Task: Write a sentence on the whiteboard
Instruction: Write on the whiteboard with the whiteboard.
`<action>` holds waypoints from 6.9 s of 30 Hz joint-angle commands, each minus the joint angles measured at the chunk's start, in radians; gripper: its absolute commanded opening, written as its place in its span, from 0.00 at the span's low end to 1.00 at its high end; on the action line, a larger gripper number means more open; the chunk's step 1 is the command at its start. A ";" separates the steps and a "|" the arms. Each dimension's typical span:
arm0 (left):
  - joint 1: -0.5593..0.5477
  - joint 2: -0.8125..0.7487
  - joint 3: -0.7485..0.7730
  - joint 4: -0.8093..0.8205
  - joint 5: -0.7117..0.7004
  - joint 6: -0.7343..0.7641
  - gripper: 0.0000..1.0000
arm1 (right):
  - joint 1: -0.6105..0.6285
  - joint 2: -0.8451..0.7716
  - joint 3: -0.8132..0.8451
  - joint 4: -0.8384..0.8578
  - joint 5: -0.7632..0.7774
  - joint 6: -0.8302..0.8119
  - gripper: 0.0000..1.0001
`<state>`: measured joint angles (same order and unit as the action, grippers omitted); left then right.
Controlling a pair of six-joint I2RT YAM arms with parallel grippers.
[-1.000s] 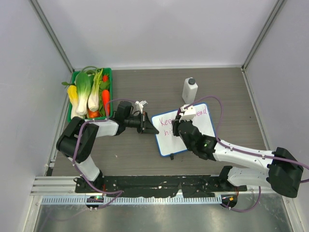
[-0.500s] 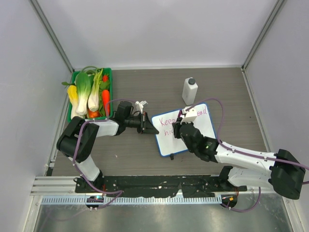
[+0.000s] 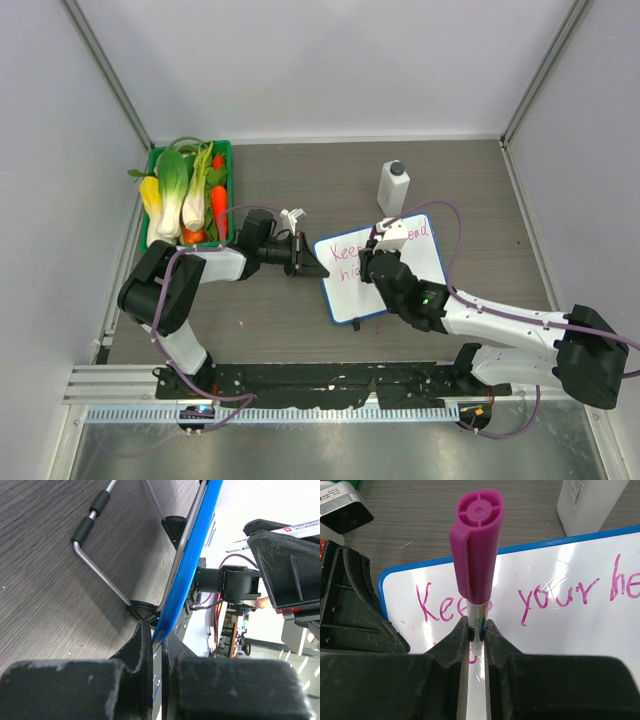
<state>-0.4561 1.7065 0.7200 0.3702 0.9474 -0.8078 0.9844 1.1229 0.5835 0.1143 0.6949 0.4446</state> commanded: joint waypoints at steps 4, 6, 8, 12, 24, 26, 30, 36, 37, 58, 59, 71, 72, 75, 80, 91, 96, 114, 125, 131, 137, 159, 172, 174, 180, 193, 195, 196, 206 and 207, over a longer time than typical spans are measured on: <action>-0.009 0.039 -0.016 -0.077 -0.029 -0.030 0.00 | -0.006 0.026 0.049 -0.005 0.063 -0.030 0.01; -0.009 0.038 -0.016 -0.076 -0.029 -0.031 0.00 | -0.006 0.022 0.044 -0.011 0.060 -0.030 0.01; -0.009 0.038 -0.014 -0.079 -0.030 -0.031 0.00 | -0.007 0.015 0.035 -0.021 0.051 -0.027 0.01; -0.009 0.038 -0.011 -0.080 -0.027 -0.030 0.00 | -0.006 -0.002 0.015 -0.031 0.028 -0.015 0.01; -0.009 0.036 -0.007 -0.094 -0.029 -0.024 0.00 | -0.006 -0.023 -0.031 -0.076 -0.018 0.019 0.01; -0.009 0.036 -0.007 -0.096 -0.029 -0.024 0.00 | -0.007 -0.026 -0.036 -0.088 -0.024 0.031 0.01; -0.009 0.036 -0.007 -0.097 -0.030 -0.022 0.00 | -0.006 -0.041 -0.057 -0.108 -0.032 0.048 0.02; -0.009 0.038 -0.005 -0.099 -0.032 -0.021 0.00 | -0.006 -0.071 -0.094 -0.108 -0.058 0.062 0.01; -0.009 0.035 -0.005 -0.099 -0.030 -0.021 0.00 | -0.006 -0.077 -0.096 -0.108 -0.067 0.062 0.01; -0.009 0.031 -0.016 -0.097 -0.035 -0.019 0.00 | -0.004 -0.055 -0.039 -0.018 -0.132 0.052 0.01; -0.010 0.033 -0.016 -0.097 -0.033 -0.019 0.00 | -0.006 -0.066 -0.034 -0.018 -0.132 0.055 0.02; -0.009 0.035 -0.014 -0.093 -0.033 -0.019 0.00 | -0.062 -0.183 0.012 -0.019 -0.138 0.045 0.01; -0.009 0.033 -0.014 -0.093 -0.030 -0.019 0.00 | -0.072 -0.172 0.015 -0.021 -0.140 0.046 0.01; -0.010 0.033 -0.014 -0.094 -0.029 -0.018 0.00 | -0.124 -0.149 0.030 -0.019 -0.155 0.048 0.01; -0.009 0.036 -0.014 -0.093 -0.030 -0.016 0.00 | -0.167 -0.107 0.050 0.010 -0.187 0.032 0.01; -0.009 0.041 -0.008 -0.099 -0.030 -0.016 0.00 | -0.178 -0.057 0.064 0.058 -0.187 0.022 0.01; -0.009 0.045 -0.010 -0.099 -0.027 -0.014 0.00 | -0.187 -0.035 0.068 0.070 -0.178 0.019 0.01; -0.009 0.041 -0.007 -0.112 -0.025 -0.007 0.00 | -0.205 -0.005 0.024 0.055 -0.193 0.031 0.01; -0.010 0.048 -0.007 -0.114 -0.025 -0.007 0.00 | -0.205 -0.040 -0.030 0.025 -0.219 0.037 0.02; -0.010 0.047 -0.013 -0.119 -0.029 -0.002 0.00 | -0.205 -0.067 -0.070 0.021 -0.242 0.052 0.02; -0.010 0.047 -0.011 -0.120 -0.033 -0.004 0.00 | -0.204 -0.095 -0.102 0.015 -0.259 0.063 0.01; -0.018 0.054 -0.008 -0.109 -0.032 -0.007 0.00 | -0.204 -0.061 -0.028 0.061 -0.201 0.020 0.01; -0.016 0.053 -0.008 -0.109 -0.030 -0.007 0.00 | -0.204 -0.066 -0.020 0.067 -0.159 0.011 0.01; -0.016 0.050 -0.008 -0.111 -0.030 -0.005 0.00 | -0.204 -0.067 -0.024 0.068 -0.159 0.011 0.02; -0.018 0.050 -0.008 -0.111 -0.032 -0.005 0.00 | -0.204 -0.081 -0.040 0.053 -0.156 0.014 0.01; -0.018 0.054 -0.005 -0.111 -0.027 -0.005 0.00 | -0.204 -0.101 -0.076 0.001 -0.192 0.032 0.01; -0.018 0.054 -0.005 -0.111 -0.029 -0.005 0.00 | -0.204 -0.107 -0.083 -0.007 -0.195 0.031 0.01; -0.019 0.053 -0.005 -0.111 -0.027 -0.005 0.00 | -0.204 -0.112 -0.085 -0.007 -0.195 0.031 0.01; -0.018 0.056 -0.001 -0.111 -0.030 -0.008 0.00 | -0.204 -0.130 -0.109 -0.018 -0.218 0.037 0.02; -0.018 0.058 -0.001 -0.112 -0.030 -0.005 0.00 | -0.204 -0.132 -0.106 -0.018 -0.218 0.037 0.02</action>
<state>-0.4561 1.7195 0.7204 0.3729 0.9588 -0.7959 0.7834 0.9985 0.4881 0.1322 0.4725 0.4786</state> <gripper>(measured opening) 0.052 0.171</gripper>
